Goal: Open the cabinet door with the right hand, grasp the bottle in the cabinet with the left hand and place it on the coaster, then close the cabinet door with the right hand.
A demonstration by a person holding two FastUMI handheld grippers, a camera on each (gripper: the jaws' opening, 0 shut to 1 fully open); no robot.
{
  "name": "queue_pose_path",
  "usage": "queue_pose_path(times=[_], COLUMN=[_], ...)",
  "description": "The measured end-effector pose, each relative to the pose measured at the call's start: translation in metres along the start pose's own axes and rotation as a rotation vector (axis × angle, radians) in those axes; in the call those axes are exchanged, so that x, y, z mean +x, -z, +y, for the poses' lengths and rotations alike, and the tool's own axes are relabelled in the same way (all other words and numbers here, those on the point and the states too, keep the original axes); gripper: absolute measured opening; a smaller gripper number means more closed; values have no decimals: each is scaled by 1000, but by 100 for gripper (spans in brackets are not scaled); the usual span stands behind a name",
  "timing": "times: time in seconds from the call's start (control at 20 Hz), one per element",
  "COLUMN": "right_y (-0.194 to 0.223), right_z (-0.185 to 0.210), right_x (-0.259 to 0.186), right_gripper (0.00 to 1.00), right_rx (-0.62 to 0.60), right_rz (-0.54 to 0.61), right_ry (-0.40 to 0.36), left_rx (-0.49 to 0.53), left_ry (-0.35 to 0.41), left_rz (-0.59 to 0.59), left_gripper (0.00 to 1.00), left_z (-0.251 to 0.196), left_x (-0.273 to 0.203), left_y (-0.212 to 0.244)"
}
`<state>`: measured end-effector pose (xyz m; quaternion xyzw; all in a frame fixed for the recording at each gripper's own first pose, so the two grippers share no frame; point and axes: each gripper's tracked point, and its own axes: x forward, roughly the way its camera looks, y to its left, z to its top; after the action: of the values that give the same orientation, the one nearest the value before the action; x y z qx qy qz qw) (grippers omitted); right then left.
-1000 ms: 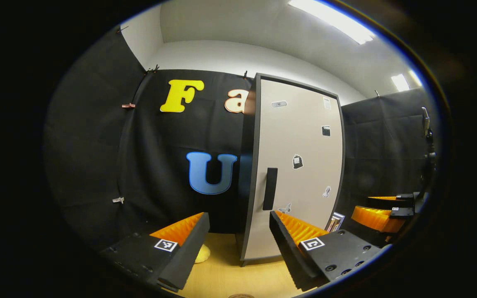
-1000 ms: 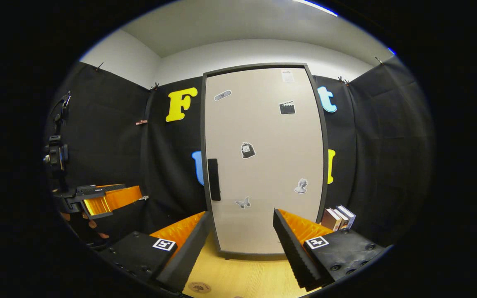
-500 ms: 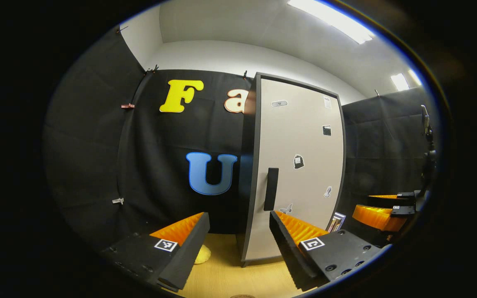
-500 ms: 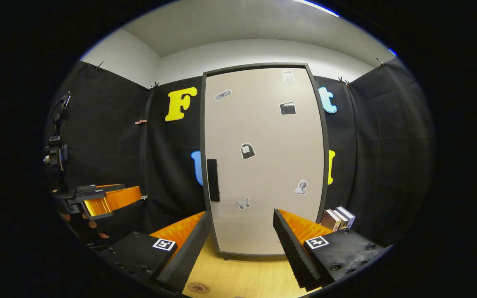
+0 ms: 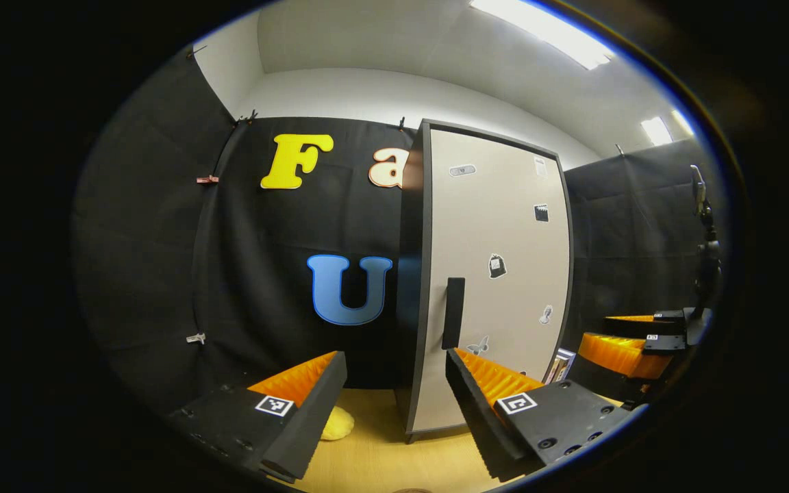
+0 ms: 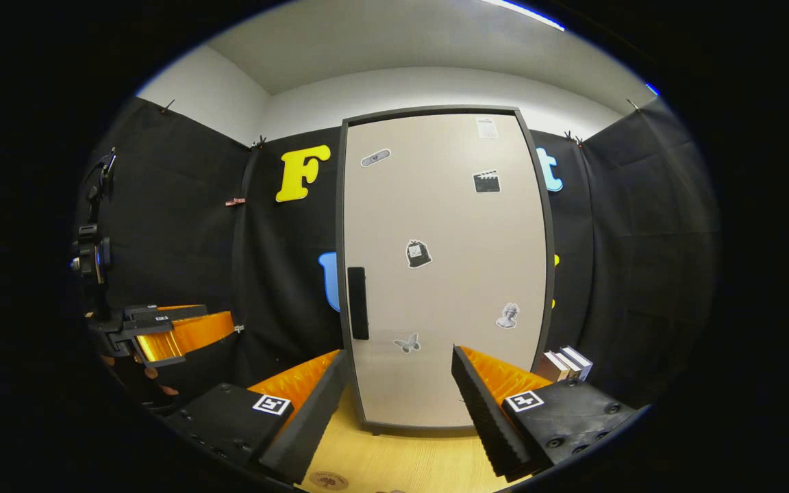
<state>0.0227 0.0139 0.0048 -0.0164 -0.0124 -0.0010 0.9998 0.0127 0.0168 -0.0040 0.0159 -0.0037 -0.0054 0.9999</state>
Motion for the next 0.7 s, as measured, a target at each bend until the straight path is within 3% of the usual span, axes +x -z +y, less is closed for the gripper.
queue_pose_path(times=[0.35, 0.7], right_y=[-4, 8], right_z=[37, 70], right_x=[41, 116], right_gripper=[97, 97], right_rx=[11, 33], right_rz=[-28, -22], right_ry=[-31, 0], left_rx=[6, 29], left_ry=[8, 9], left_rz=[4, 4], left_gripper=[92, 92], left_z=[24, 57], left_x=[-4, -5], left_y=[5, 7])
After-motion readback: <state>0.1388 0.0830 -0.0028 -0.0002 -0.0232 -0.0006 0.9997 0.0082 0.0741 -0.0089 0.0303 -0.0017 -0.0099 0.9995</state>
